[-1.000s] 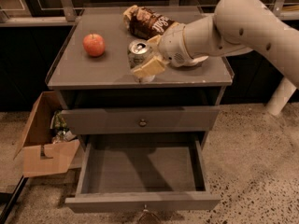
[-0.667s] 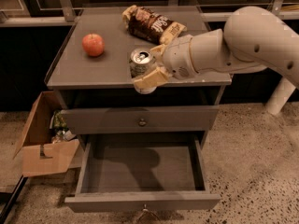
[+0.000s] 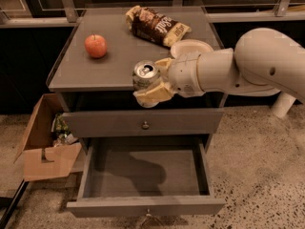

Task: Place 7up can into middle drawer

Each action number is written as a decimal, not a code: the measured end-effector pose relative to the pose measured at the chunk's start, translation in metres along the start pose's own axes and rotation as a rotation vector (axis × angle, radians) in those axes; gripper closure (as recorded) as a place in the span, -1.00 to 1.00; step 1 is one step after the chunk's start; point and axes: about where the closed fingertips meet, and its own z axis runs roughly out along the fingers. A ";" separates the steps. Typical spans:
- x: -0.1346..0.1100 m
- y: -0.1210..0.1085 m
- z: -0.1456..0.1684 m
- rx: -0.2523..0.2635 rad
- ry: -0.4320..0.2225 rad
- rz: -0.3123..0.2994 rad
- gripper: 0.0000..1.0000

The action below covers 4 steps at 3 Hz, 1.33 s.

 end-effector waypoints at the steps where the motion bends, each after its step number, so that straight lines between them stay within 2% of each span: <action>1: 0.000 0.000 0.000 -0.001 0.000 0.000 1.00; 4: 0.084 0.044 0.034 -0.024 -0.088 0.117 1.00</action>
Offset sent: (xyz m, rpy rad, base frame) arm -0.0211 -0.0069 -0.0942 0.0910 0.0830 -0.0087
